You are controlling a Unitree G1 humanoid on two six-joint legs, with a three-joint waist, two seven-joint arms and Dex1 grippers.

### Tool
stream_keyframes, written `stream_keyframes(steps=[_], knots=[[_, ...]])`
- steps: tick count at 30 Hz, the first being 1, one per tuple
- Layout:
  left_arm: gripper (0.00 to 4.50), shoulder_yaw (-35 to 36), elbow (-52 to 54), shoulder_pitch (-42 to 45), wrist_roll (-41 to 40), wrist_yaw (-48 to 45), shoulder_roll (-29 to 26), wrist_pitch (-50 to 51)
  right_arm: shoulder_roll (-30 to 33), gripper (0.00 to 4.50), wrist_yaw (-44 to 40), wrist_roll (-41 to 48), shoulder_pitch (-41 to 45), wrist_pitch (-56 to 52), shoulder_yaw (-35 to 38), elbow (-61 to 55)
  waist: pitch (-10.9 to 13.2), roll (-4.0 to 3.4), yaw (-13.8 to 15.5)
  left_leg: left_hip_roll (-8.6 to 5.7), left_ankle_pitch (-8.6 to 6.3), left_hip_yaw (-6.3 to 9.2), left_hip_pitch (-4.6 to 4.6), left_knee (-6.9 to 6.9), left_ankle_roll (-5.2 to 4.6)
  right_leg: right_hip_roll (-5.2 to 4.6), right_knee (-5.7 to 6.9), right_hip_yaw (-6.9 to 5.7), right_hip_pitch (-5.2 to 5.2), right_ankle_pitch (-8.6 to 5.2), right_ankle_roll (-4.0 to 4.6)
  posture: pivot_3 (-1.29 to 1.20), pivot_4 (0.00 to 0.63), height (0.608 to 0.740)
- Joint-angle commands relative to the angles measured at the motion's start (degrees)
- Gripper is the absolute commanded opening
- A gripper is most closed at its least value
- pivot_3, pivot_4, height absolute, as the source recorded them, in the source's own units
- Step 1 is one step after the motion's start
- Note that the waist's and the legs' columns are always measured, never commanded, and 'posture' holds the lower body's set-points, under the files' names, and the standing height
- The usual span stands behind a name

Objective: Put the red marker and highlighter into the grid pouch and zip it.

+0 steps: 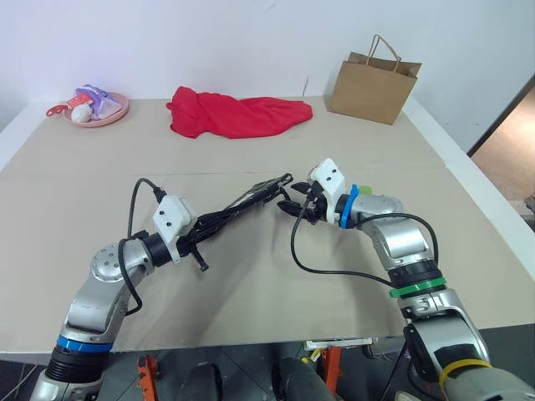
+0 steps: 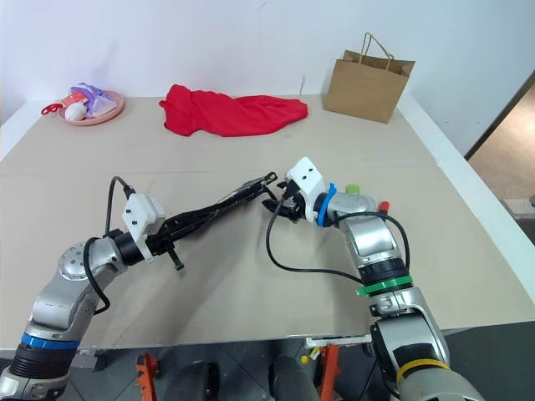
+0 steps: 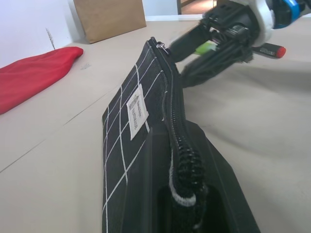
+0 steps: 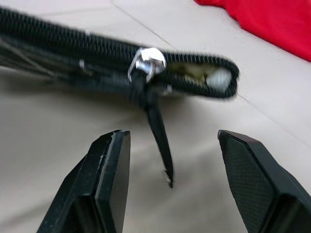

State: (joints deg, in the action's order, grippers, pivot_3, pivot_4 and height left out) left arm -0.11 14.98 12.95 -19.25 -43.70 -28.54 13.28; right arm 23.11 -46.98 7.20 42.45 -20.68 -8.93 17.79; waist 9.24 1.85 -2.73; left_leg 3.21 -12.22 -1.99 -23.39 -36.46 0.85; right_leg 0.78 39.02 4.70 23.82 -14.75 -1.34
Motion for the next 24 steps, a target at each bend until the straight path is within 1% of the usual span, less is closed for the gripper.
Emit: stream_keyframes(steps=[1, 4, 5, 7, 8, 13, 17, 24], knots=[[0.0, 0.34, 2.64, -0.65, -0.08, 0.03, -0.54, -0.61, -0.4, 2.91, -1.41, 0.41, 1.41, 1.38, 0.1, -0.64, 0.0, 0.0, 0.0, 0.0, 0.0, 0.0, 0.0, 0.0, 0.0, 0.0, 0.0, 0.01, 0.0, 0.0, 0.0, 0.0, 0.15, 0.74], [0.0, 0.05, 2.6, -1.05, 0.62, 0.07, -0.57, -1.04, 0.0, 1.97, -3.99, 1.09, 0.7, 1.39, -0.23, -2.24, 0.0, 0.0, 0.0, 0.0, 0.0, -0.01, 0.0, 0.0, 0.0, -0.01, 0.0, 0.01, 0.01, 0.0, 0.0, 0.0, 0.15, 0.74], [0.0, 0.06, 2.66, -1.13, 0.67, 0.06, -0.58, -1.07, 0.11, 1.32, -4.72, 1.27, 0.44, 1.31, -0.29, -2.85, 0.0, 0.0, 0.0, 0.0, 0.0, -0.01, -0.01, 0.0, 0.0, -0.01, 0.0, 0.0, 0.0, 0.0, -0.01, 0.0, 0.15, 0.74], [0.0, -0.06, 2.54, -1.2, 1.08, 0.09, -0.63, -1.29, 0.31, 0.32, -6.04, 1.69, -0.05, 1.01, -0.38, -4.17, 0.0, 0.0, -0.01, 0.0, 0.0, -0.01, 0.0, 0.0, 0.0, -0.01, 0.0, 0.0, 0.0, -0.01, -0.01, 0.0, 0.15, 0.74], [0.0, -0.2, 2.36, -1.18, 1.37, 0.06, -0.65, -1.45, 0.48, 0.03, -6.99, 2.11, -0.4, 0.76, -0.47, -5.13, 0.0, 0.0, -0.01, 0.01, 0.0, -0.01, 0.0, 0.0, 0.0, 0.0, 0.0, 0.0, 0.0, -0.01, -0.02, 0.0, 0.15, 0.74], [0.0, -0.5, 1.77, -0.43, 1.76, -0.13, -0.49, -1.42, 2.02, 0.03, -13.05, 4.75, -3.47, -0.94, -2.03, -11.75, 0.0, 0.0, 0.02, 0.01, 0.0, 0.02, 0.0, 0.01, 0.0, -0.01, 0.0, -0.02, 0.0, -0.02, -0.02, 0.0, 0.15, 0.74], [0.0, -0.6, 1.43, 0.13, 1.71, -0.38, -0.51, -1.34, 1.04, 0.03, -11.45, 4.09, -3.45, -2.32, -3.21, -13.37, 0.0, 0.0, -0.01, 0.0, 0.0, 0.0, 0.01, 0.0, 0.0, -0.01, 0.0, 0.0, 0.0, -0.02, -0.02, 0.0, 0.15, 0.74], [0.0, -1.22, 1.18, 0.81, 1.76, -0.76, -0.25, -1.1, -1.7, 0.03, -12.65, 4.46, -3.85, -4.5, -8.61, -19.2, 0.0, 0.0, -0.01, 0.08, 0.0, 0.07, 0.0, 0.01, 0.0, 0.06, 0.0, -0.06, 0.02, -0.04, -0.01, 0.0, 0.15, 0.74]])
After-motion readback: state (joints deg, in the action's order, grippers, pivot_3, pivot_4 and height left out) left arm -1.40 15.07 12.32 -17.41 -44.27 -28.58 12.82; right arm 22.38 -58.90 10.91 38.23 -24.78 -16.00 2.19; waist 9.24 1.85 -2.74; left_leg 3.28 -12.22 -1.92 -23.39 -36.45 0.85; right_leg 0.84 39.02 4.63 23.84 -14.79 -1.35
